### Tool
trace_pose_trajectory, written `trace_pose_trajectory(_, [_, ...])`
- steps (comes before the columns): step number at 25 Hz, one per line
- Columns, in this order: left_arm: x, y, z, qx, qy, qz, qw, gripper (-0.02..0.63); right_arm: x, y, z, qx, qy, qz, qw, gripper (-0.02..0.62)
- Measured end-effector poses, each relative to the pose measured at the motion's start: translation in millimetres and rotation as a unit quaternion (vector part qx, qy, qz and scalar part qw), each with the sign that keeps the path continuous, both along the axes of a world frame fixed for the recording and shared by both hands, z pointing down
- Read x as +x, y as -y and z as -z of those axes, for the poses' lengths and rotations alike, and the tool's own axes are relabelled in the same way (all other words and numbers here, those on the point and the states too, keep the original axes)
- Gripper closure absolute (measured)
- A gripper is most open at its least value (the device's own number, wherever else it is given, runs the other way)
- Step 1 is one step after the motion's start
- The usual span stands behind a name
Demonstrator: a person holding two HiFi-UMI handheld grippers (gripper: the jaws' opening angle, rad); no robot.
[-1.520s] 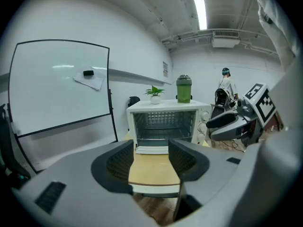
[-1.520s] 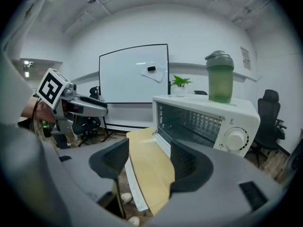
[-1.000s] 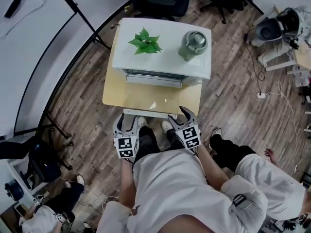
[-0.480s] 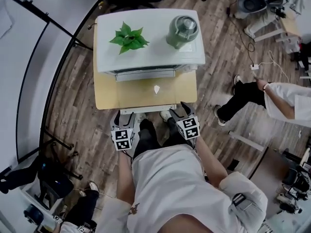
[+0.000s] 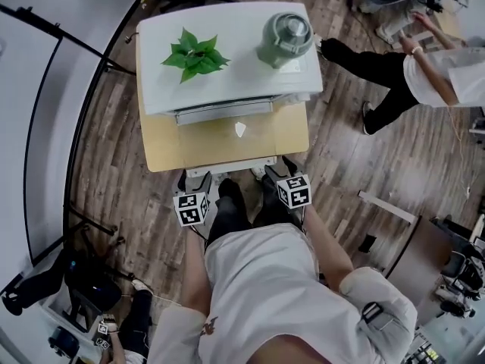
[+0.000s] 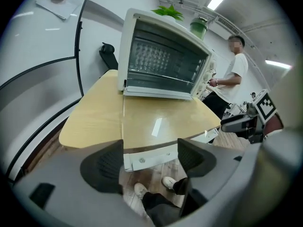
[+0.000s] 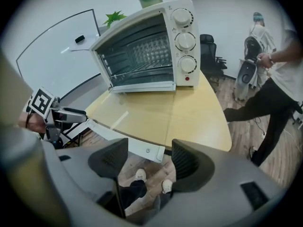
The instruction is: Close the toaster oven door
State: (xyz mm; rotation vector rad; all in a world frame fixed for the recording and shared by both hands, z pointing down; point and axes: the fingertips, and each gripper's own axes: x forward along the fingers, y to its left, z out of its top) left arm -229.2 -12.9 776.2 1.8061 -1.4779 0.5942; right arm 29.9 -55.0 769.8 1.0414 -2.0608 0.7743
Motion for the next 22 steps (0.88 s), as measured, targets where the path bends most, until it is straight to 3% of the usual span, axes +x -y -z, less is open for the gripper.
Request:
trace_pose_trajectory(12, [0,-3,-28,-0.033,-0.056,0.008,0.9978,0.21,-8,-1,-31,-0.035,0.023,-0.03,0.999,0.267])
trace_pose_trajectory(17, [1,-3,-31,-0.039,-0.052,0.003,0.9979,0.232,-9,-1,-36,-0.035,0.013,-0.028,0.999,0.327])
trace_pose_trajectory(22, [-2,-6,-28,-0.036,-0.03,-0.002,0.9989,0.273,-9,-2,-30,-0.031,0.008,-0.026,0.999,0.334])
